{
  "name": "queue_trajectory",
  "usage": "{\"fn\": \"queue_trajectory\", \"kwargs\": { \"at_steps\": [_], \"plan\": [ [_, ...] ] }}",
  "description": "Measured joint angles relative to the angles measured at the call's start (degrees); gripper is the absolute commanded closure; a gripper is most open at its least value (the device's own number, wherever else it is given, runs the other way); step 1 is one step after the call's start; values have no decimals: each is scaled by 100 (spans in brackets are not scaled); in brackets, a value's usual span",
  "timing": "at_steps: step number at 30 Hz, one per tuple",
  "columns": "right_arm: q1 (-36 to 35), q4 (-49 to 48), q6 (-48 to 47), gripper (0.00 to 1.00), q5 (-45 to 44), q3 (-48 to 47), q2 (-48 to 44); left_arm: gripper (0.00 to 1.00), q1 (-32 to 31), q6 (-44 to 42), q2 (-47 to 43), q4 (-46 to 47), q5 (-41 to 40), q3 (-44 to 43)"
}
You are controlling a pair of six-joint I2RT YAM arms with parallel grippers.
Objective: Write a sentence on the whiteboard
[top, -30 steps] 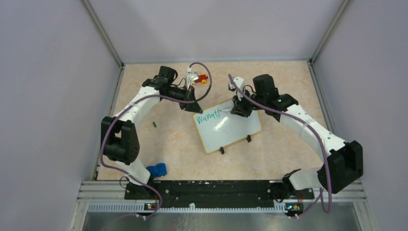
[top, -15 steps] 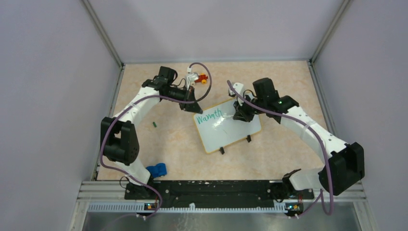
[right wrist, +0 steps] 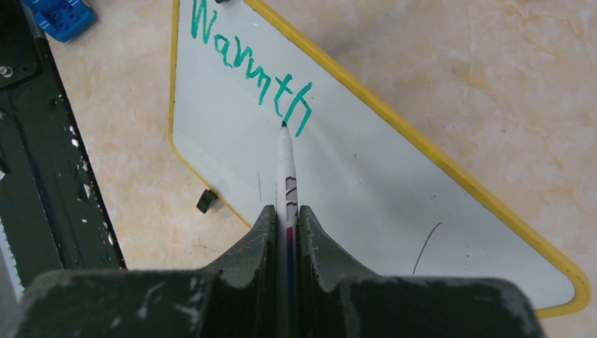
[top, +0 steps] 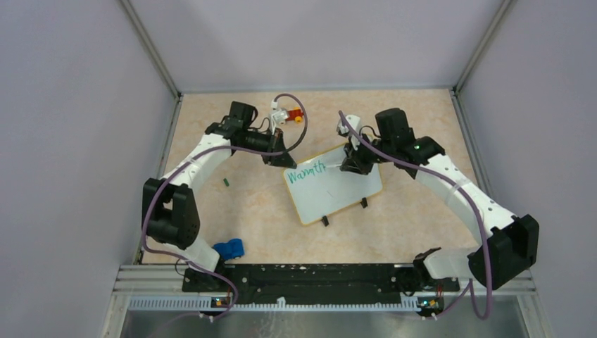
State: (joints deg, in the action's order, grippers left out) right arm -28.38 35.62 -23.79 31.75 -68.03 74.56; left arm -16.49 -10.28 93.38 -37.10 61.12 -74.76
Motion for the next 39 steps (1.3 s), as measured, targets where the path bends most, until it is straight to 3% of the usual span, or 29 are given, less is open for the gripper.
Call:
{"fn": "queue_trajectory", "kwargs": {
  "at_steps": [13,19,27,33,39],
  "plan": [
    [76,70,-24,100,273,-2,0,100,-15,413,-28,286,103,138],
    [79,136,-79,100,411,0,-15,83,-15,415,153,269,103,-15],
    [302,94,4,100,817,22,-83,76,-232,304,247,-101,-146,72],
    [706,-4,155,100,1093,103,-127,77,-243,254,247,-160,-221,94],
    [807,-192,229,100,1091,162,-129,85,-243,203,247,-190,-223,96]
  ]
}}
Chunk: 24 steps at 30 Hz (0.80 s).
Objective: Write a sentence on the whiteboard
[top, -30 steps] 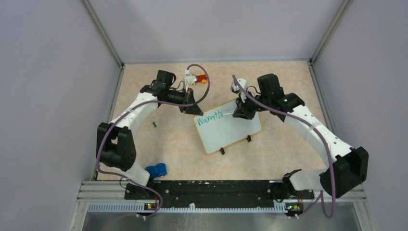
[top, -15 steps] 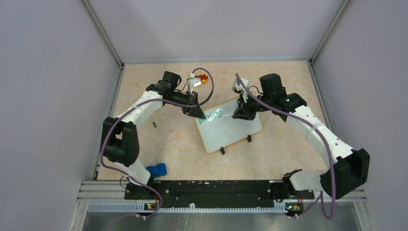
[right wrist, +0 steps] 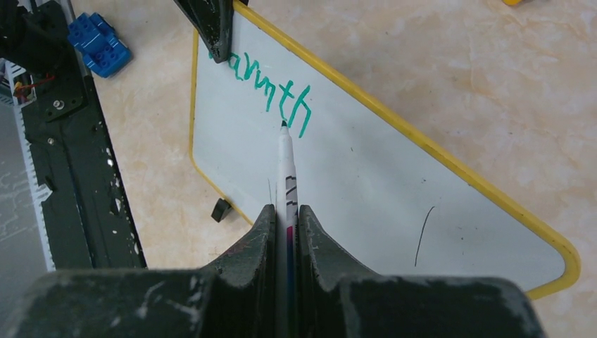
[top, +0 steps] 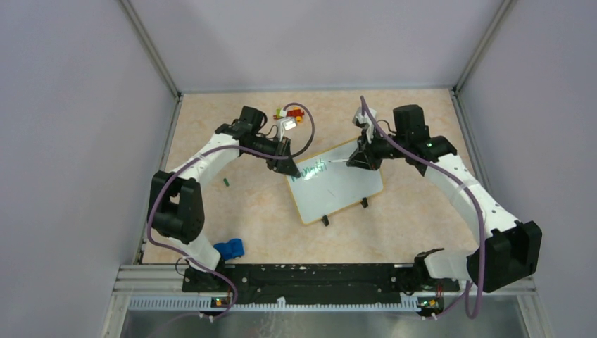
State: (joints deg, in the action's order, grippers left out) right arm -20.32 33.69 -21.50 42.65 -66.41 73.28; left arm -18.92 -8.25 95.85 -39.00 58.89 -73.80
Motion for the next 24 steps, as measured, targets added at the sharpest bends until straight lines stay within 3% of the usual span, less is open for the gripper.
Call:
{"fn": "queue_trajectory", "kwargs": {
  "at_steps": [13,24],
  "plan": [
    [-105,-157,0,100,-374,13,2,100,0,-133,0,-2,17,0],
    [-433,-310,-107,100,-1174,203,2,100,0,-133,0,-4,15,0]
  ]
}}
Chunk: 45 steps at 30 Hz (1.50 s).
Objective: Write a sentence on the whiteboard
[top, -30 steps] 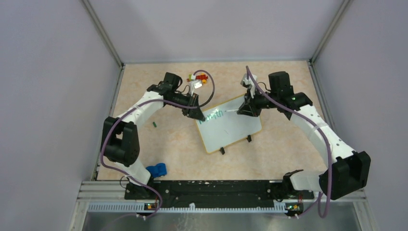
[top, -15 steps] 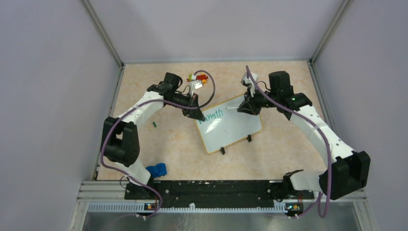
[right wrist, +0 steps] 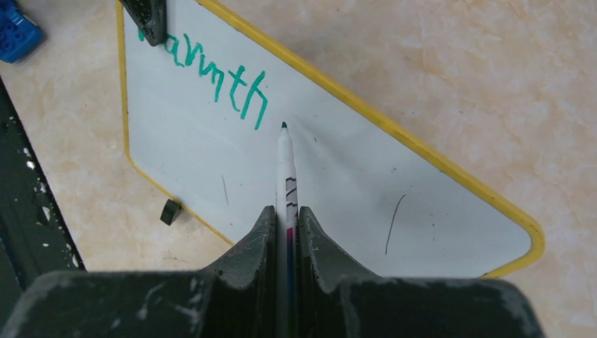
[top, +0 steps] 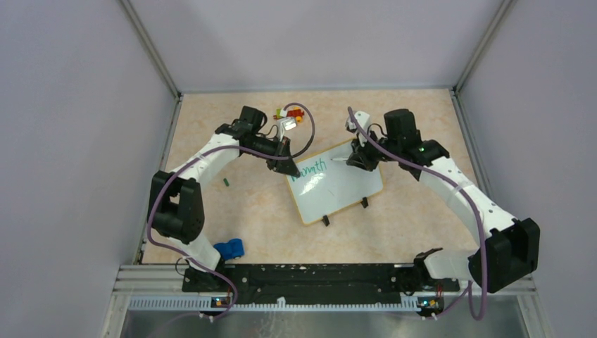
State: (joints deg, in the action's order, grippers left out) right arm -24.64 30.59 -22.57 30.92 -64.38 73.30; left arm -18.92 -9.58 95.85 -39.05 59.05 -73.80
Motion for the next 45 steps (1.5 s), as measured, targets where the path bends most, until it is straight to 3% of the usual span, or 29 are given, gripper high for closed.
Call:
{"fn": "queue_trajectory", "kwargs": {
  "at_steps": [34,45],
  "plan": [
    [-188,-164,-37,100,-391,24,164,100,0,-48,0,-4,-22,0],
    [52,-131,-46,100,-407,24,162,100,0,-48,0,-7,-66,0]
  ]
}}
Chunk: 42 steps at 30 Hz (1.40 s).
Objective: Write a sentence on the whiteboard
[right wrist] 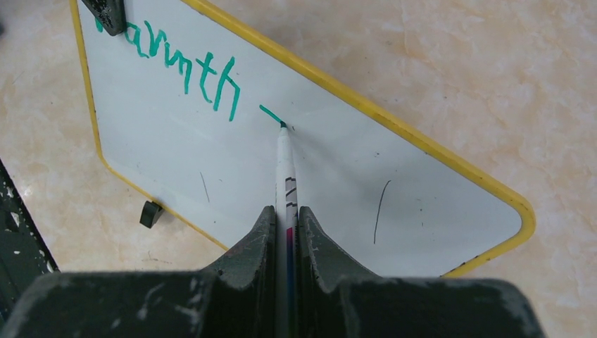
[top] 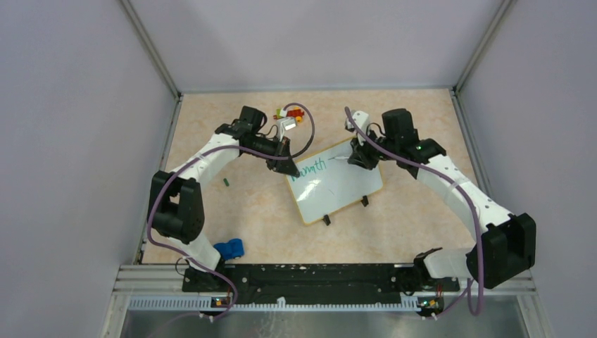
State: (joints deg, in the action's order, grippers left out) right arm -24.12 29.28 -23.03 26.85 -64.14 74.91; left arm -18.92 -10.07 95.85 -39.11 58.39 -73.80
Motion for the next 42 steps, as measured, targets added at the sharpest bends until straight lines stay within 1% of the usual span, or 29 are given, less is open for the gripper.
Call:
{"fn": "queue_trajectory", "kwargs": {
  "at_steps": [17,26,32,37,42],
  "plan": [
    [-118,33,-66,100,24,13,0,100,0,-2,0,-20,0,0],
    [-164,85,-120,100,105,295,-7,100,0,-2,0,-20,-35,0],
    [-164,118,-140,100,96,306,-31,100,0,-4,0,-20,-33,0],
    [-164,223,-142,100,26,205,-31,100,0,-7,0,-22,-20,0],
    [-164,267,-144,100,-24,-90,-31,100,0,-15,0,-44,4,0]
  ]
}}
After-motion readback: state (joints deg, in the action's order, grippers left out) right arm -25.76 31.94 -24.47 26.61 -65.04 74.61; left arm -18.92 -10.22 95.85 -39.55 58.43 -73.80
